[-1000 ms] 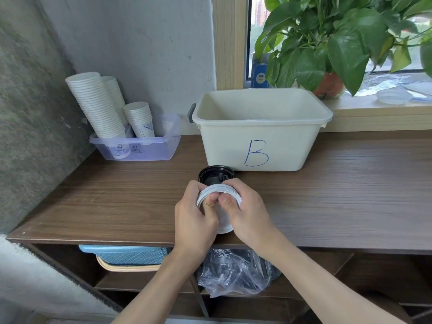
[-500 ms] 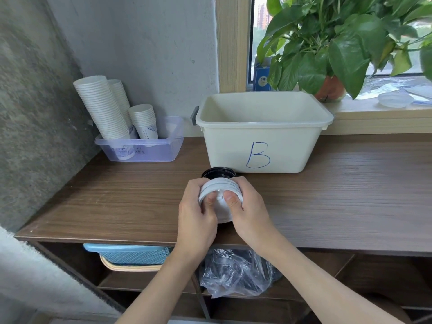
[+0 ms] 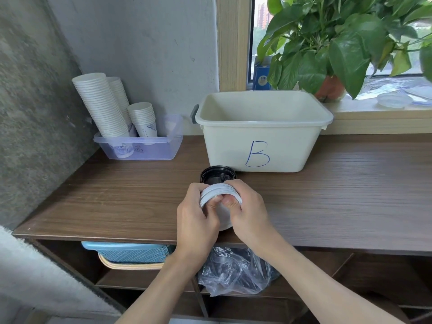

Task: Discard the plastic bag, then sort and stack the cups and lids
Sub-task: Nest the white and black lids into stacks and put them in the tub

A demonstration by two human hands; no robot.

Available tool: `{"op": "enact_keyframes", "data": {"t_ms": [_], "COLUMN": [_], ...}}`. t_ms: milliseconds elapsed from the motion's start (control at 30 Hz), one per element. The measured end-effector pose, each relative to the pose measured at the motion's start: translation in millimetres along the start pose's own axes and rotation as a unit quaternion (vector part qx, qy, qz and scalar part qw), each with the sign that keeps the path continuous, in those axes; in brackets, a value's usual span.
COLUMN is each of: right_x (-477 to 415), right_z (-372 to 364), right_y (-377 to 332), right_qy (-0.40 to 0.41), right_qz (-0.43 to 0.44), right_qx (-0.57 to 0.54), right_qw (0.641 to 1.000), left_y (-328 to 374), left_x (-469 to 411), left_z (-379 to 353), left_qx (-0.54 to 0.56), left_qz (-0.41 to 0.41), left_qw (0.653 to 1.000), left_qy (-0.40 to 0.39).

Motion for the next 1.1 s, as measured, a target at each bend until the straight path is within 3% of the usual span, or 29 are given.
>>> {"op": "enact_keyframes", "data": {"t_ms": [267, 433, 633, 933, 1100], "right_x": [1, -1, 0, 0, -1], "right_z": [-9, 1, 2, 0, -3], "right_y": [1, 8, 9, 3, 1], "right_qy": [-0.049, 0.004, -0.002, 0.003, -0.023], "right_qz": [-0.022, -0.022, -0.012, 0.002, -0.020], "right_qx": [-0.022, 0.008, 0.050, 0.044, -0.013], "right_qw": [0.998, 1.000, 0.999, 0.999, 0.999], "left_y": [-12, -18, -6, -6, -11], "left_x": [-6, -10, -7, -1, -3], "left_z": [11, -4, -12, -4, 7], "left_qx": [0.044, 0.036, 0.008, -0.021, 0.039], "left_qz": [0.089, 0.085, 0.035, 0.023, 0.071], "left_qw": [0.994, 0.995, 0.996, 0.999, 0.996], "left_qy": [0.054, -0.024, -0.080, -0.021, 0.035]}}
Point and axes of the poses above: each hand's wrist, its own x-axis away from the middle knuckle, its own z-axis out of the back of the hand, y = z × x, the point moved 10 cm from there along -x, towards the middle knuckle, and after that the axes turned 8 degrees about z, right-handed, at the moved point
